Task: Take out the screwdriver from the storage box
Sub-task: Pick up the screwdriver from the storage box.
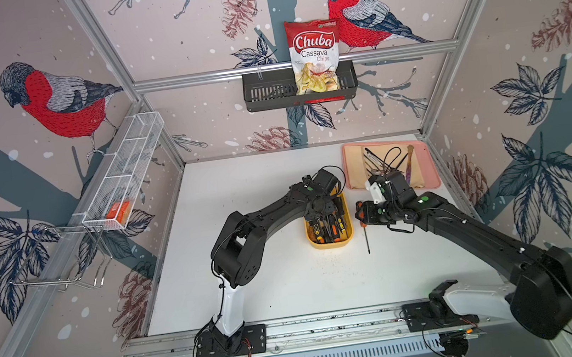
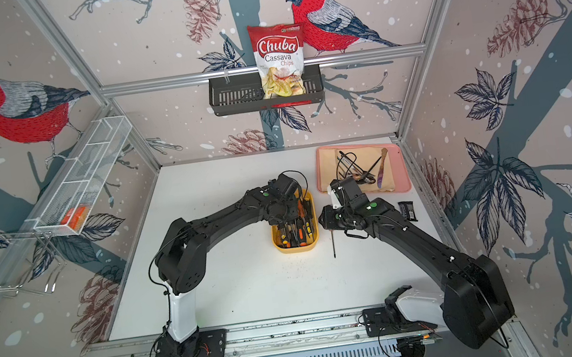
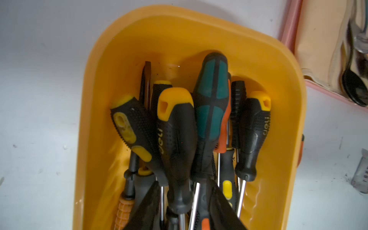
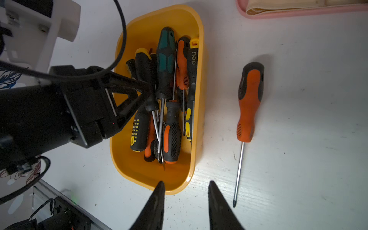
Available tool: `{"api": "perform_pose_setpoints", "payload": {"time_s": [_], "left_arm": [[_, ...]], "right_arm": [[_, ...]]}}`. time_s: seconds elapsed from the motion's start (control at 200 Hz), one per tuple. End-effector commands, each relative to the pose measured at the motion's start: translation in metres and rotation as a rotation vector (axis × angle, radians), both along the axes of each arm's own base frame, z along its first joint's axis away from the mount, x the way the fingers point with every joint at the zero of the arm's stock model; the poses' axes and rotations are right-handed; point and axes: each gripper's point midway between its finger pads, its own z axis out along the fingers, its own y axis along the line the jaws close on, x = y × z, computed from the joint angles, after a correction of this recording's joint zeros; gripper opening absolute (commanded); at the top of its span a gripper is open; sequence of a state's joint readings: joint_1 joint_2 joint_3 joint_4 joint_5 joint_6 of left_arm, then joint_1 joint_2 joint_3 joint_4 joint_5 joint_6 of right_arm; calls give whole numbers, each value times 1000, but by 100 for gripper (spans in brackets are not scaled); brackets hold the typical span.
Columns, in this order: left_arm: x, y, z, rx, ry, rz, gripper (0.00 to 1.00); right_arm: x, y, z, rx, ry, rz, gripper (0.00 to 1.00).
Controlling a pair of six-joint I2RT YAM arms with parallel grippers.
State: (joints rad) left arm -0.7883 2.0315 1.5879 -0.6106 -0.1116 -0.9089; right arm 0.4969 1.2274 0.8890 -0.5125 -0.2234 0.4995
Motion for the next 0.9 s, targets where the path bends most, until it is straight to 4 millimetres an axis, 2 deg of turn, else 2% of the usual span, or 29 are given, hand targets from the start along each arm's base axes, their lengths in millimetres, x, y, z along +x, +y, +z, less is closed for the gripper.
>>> {"api": "perform_pose_setpoints", "payload": {"time_s": [0.0, 0.335, 0.35, 0.41, 0.53, 0.59, 0.7, 0.896], "left_arm": [[2, 4, -4, 31, 7, -6, 38], [7, 2, -22, 31, 29, -7, 34], [8, 1, -22, 29, 29, -6, 33], [8, 1, -25, 31, 35, -7, 32], [7, 0, -31, 33, 47, -8, 27], [7, 0, -31, 32, 48, -9, 22], [6, 0, -24, 29, 40, -16, 16], [6, -1, 0, 15, 12, -48, 12]], "right_arm": [[4, 4, 2, 17, -9, 7, 37], [7, 2, 2, 15, -5, 5, 37], [8, 2, -4, 6, 14, 4, 37], [8, 2, -6, 3, 16, 6, 37], [7, -1, -7, 3, 16, 2, 37], [8, -2, -6, 4, 16, -1, 37], [8, -3, -6, 8, 15, -4, 37], [7, -5, -8, 8, 19, -9, 37]]}}
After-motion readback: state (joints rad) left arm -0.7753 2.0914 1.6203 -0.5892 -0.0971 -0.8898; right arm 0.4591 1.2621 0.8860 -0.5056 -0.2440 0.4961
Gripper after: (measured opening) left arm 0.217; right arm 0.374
